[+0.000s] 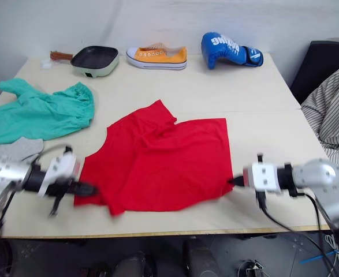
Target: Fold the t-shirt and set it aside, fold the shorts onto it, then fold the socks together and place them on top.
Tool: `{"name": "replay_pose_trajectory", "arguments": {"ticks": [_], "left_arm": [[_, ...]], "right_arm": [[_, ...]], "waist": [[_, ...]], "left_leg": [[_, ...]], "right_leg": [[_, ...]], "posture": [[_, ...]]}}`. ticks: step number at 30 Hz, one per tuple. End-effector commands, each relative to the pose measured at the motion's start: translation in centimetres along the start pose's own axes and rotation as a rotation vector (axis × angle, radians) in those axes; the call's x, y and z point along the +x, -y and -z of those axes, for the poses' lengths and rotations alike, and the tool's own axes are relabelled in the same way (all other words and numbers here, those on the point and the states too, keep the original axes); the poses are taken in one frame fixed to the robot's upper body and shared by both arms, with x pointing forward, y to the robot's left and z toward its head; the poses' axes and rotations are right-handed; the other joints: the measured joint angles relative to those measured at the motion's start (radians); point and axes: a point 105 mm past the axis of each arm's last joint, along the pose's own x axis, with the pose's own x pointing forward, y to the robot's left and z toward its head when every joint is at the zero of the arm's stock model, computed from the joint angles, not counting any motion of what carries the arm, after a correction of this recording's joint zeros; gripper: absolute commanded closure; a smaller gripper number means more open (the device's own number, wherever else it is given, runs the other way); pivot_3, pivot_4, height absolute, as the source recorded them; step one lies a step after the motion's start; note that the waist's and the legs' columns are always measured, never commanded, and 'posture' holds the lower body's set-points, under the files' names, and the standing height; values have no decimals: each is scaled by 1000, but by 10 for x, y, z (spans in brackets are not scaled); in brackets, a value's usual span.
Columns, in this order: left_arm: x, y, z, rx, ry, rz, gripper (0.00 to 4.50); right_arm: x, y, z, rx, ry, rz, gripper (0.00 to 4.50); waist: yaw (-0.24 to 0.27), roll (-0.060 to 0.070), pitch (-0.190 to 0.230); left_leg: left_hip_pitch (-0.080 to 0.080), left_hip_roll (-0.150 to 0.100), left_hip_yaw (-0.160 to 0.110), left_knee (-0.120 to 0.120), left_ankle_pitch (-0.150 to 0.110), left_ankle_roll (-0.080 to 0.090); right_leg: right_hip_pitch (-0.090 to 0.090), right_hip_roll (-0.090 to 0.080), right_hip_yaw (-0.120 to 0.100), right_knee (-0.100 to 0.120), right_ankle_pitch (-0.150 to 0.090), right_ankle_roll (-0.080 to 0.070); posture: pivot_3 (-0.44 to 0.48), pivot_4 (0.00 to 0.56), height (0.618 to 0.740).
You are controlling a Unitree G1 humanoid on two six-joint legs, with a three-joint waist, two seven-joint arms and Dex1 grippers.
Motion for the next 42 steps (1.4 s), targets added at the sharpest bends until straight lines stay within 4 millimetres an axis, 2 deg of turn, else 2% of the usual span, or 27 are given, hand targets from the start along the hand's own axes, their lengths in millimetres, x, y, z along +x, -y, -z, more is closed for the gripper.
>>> {"name": "replay_pose_trajectory", "arguments": {"ticks": [1,3,4,6,8,10,12,18,22,24,26,27,34,37,40,42], "left_arm": [[-45,-107,-81,160,302,-622,4460],[-83,-141,-128,188,485,-856,4460],[-102,-147,-143,190,545,-892,4460],[-123,-153,-160,194,613,-924,4460],[-124,-141,-164,225,595,-788,4460],[-110,-110,-145,232,477,-523,4460],[-98,-81,-114,178,342,-331,4460],[-76,-23,-33,0,55,-112,4460],[-65,13,5,-97,-81,3,4460],[-63,34,23,-134,-149,75,4460],[-63,45,30,-152,-181,104,4460],[-63,49,30,-165,-185,118,4460],[-66,81,36,-253,-236,259,4460],[-70,83,38,-262,-259,285,4460],[-69,71,35,-258,-248,265,4460],[-61,53,31,-217,-211,219,4460]], "right_arm": [[-39,107,-22,-104,17,533,4500],[-74,156,-45,-196,41,803,4500],[-95,169,-61,-301,34,887,4500],[-115,180,-77,-424,26,966,4500],[-121,173,-89,-484,76,917,4500],[-108,146,-83,-482,85,727,4500],[-92,121,-71,-414,86,587,4500],[-53,54,-38,-243,64,321,4500],[-35,11,-20,-150,41,163,4500],[-34,-9,-13,-109,17,78,4500],[-34,-21,-7,-70,4,33,4500],[-34,-26,-5,-50,-2,17,4500],[-38,-60,2,95,-26,-152,4500],[-43,-72,-5,206,-7,-244,4500],[-43,-62,-9,302,30,-239,4500],[-37,-36,-2,253,16,-118,4500]], "waist": [[6,-2,2],[8,-3,14],[6,-3,14],[1,-1,13],[-13,2,10],[-24,3,9],[-38,3,9],[-58,3,10],[-47,2,11],[-44,0,13],[-38,-2,14],[-33,-3,14],[0,-6,13],[6,-5,13],[8,-5,13],[6,-5,13]], "left_leg": [[0,0,1,0,0,0],[-6,0,3,4,0,2],[-12,0,2,3,2,3],[-22,-1,6,1,2,3],[-19,1,6,-1,3,2],[-16,3,6,-1,3,2],[-15,5,4,-1,3,3],[-20,3,-12,-4,2,3],[-10,3,-16,-6,-1,-8],[4,2,-16,-6,1,-11],[19,1,-16,-9,1,-10],[21,1,-16,-11,1,-9],[17,0,-15,-14,0,-9],[17,0,-15,-16,-2,-10],[17,1,-16,-16,-3,-10],[18,0,-15,-15,-3,-10]], "right_leg": [[0,0,0,0,0,0],[-6,-1,0,1,4,0],[-11,-1,0,0,6,1],[-25,-2,1,3,6,1],[-25,-3,-4,4,3,-3],[-22,-2,-11,7,3,-4],[-22,-2,-16,8,2,-6],[-27,-2,-19,4,-8,-15],[-21,-1,-19,9,-5,-17],[-5,-1,-19,6,-1,-16],[12,-2,-19,0,-1,-15],[15,-2,-19,-2,0,-14],[10,-3,-18,-2,0,-14],[8,-2,-19,-3,-4,-15],[8,-2,-19,-3,-4,-15],[10,-2,-19,-3,-4,-14]], "posture": [[0,150,740],[0,150,740],[0,150,740],[0,150,740],[0,150,740],[0,150,740],[0,150,740],[0,150,740],[0,150,740],[0,150,740],[0,150,740],[0,150,740],[0,150,740],[0,150,740],[0,150,740],[0,150,740]]}}
